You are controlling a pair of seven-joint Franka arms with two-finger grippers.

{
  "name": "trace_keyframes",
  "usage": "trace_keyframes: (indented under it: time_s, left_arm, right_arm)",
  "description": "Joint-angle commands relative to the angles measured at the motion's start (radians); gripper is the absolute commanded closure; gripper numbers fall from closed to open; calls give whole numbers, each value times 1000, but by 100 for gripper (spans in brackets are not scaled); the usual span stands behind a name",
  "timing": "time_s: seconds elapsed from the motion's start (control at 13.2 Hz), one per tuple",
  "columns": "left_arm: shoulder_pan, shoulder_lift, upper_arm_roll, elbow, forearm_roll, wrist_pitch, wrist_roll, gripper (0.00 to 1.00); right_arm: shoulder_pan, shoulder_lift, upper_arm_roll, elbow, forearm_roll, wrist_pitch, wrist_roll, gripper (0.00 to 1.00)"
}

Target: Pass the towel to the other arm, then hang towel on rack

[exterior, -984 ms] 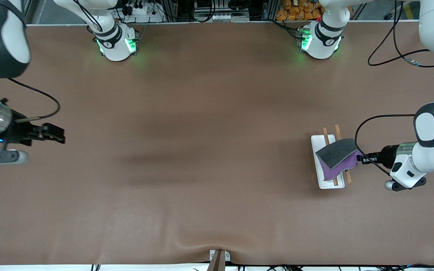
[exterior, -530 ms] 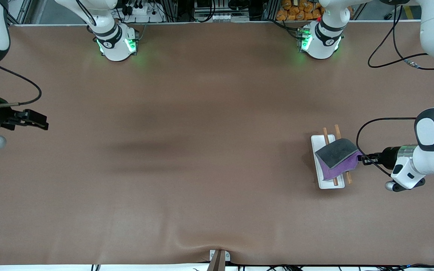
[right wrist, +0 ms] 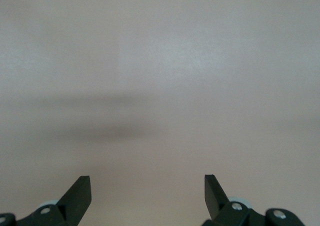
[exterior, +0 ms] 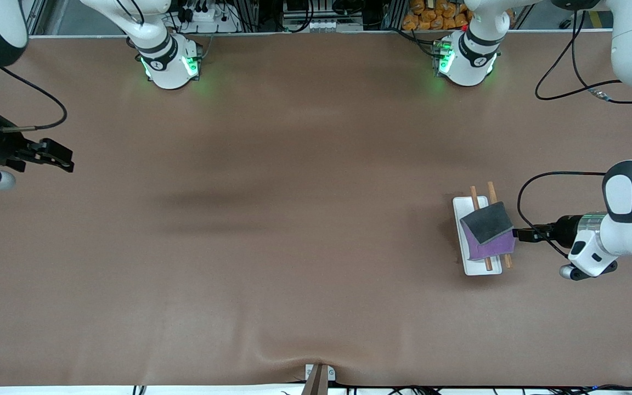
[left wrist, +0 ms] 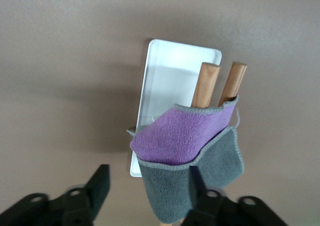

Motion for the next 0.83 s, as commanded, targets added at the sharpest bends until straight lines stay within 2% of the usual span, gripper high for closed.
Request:
trace_keyframes:
  time_s: [0.0,0.23,0.53,0.76]
  left_arm:
    - [7,-55,-7,0,22,-21,21,0]
    - [-7,-116,-13,5,38,-77,22,0]
    - [-16,-221,-89,6,238,-103,23,0]
    - [-13,-299,-99,9,238,-124,25,0]
  right_arm:
    - [-25,-23,13,-29,7,33,-10,0]
    - [-17,8,15,46,-1,10,-11,0]
    - [-34,5,16,50,12,20,25,0]
    - [-31,-2,24,81,13,-62,61,0]
